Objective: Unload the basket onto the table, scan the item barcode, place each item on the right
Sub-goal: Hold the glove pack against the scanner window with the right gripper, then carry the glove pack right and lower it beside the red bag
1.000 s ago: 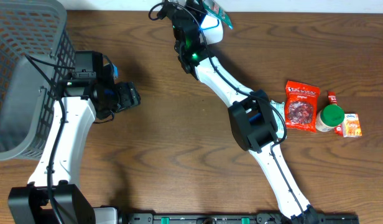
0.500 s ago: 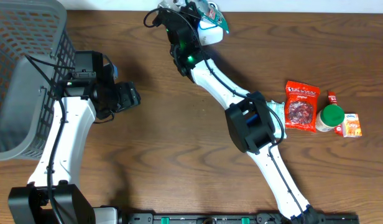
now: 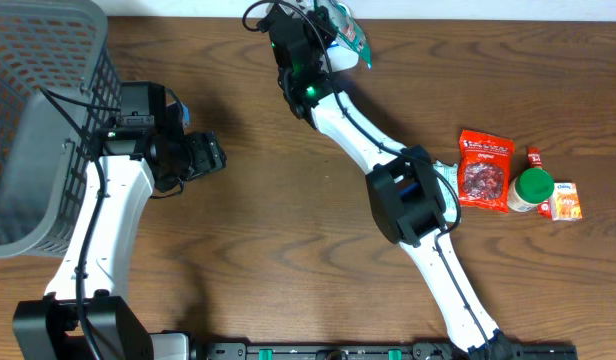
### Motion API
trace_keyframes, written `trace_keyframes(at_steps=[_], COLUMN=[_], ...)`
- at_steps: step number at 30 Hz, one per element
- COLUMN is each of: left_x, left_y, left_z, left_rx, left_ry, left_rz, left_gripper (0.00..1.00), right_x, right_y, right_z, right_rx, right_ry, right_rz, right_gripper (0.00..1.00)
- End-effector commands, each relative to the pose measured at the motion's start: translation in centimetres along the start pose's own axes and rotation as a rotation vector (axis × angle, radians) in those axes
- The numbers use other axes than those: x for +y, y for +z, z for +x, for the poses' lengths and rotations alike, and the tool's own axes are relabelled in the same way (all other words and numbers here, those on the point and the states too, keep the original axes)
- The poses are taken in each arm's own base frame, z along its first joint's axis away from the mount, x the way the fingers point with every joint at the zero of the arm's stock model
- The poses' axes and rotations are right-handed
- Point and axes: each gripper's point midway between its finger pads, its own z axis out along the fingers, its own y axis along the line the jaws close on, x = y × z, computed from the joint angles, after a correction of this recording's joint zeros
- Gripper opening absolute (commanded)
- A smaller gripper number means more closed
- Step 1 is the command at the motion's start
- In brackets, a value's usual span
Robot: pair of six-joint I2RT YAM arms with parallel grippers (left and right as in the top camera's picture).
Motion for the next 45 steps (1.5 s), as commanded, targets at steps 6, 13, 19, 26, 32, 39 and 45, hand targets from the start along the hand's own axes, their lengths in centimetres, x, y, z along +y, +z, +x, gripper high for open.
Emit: trace_keyframes(at_steps=[6,13,19,26,32,39,45], left_x=[0.1,0.1,0.1,0.1,0.1,0.1,0.1], left_y=[-0.1,-0.1,-0.1,-0.1,-0.1,-0.1,-0.1], left_z=[-0.2,-0.2,-0.2,-0.2,-0.2,-0.2,-0.2], left_rx=[-0.005,-0.005,-0.005,-0.005,-0.005,-0.005,-0.005], left_ry=[0.008,0.008,0.008,0.008,0.008,0.008,0.008], left_rz=[-0.006,-0.006,-0.006,-0.006,-0.006,-0.006,-0.006], left_gripper=[0.82,0.94,0.94,0.94,0.94,0.94,0.94], right_x=[-13.9,-16.5,-18.8,-18.6,-16.4,-10.5,-6.9], right_y=[-6.6,-15.6,-22.5,-25.6,-24.0,-21.1,-18.9], right_z=[-0.9,2.2,7.3,14.1,19.5,25.7,30.8], right_rx=[0.095,0.156,0.270,0.529,0.730,0.876,0.936], right_ry=[0.265,0.440,0.485,0.546,0.600,0.623,0.584], right_rz=[-0.042,-0.560,-0.876,-1.097,-1.128,-1.121,-1.013], right_gripper=[0.01,0.01,0.01,0.01,0.01,0.01,0.01])
